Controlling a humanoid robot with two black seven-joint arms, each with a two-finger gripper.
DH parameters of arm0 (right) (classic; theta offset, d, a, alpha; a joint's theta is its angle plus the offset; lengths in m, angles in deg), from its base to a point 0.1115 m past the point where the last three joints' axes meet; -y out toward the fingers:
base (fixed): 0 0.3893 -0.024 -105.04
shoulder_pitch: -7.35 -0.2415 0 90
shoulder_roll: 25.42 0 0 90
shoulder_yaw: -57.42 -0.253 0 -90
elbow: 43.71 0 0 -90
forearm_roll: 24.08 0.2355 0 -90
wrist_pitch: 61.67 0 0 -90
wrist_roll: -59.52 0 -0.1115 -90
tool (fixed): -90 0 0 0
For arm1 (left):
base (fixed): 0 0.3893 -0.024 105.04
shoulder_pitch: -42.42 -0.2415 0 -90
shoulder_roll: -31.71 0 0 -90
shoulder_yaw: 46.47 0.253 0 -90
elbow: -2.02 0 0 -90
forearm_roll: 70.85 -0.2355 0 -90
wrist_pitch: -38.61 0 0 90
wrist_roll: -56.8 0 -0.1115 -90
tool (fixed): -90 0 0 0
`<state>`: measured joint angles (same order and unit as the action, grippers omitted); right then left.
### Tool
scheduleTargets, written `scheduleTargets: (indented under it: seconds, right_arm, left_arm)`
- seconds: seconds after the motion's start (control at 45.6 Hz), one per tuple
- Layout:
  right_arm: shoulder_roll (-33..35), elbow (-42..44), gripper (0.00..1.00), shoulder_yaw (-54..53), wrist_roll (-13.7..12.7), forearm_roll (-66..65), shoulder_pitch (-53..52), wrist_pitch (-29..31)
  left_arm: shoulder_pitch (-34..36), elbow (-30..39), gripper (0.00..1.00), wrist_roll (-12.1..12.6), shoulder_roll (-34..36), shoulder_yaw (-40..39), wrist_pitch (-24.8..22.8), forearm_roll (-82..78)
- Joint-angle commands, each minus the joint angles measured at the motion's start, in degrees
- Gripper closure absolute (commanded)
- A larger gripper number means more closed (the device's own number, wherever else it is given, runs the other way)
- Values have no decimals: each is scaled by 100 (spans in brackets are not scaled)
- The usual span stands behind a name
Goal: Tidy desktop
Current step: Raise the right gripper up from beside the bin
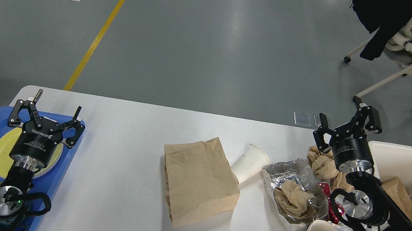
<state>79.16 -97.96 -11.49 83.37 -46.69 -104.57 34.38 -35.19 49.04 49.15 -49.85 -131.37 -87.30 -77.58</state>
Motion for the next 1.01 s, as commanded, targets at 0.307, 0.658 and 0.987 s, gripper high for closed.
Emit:
scheduleTargets:
  seconds: [0.307,0.658,0.987]
  right_arm:
    - [2460,-341,0,3047,32,47,-971,1151]
    - [2920,-358,0,9831,32,266,-6234,2592]
    - [494,-358,0,12586,14,468,-9084,4080]
  left_arm:
    - [0,0,3,1,0,0,5,-3]
    - [0,0,3,1,0,0,5,-3]
    - [0,0,3,1,0,0,5,6]
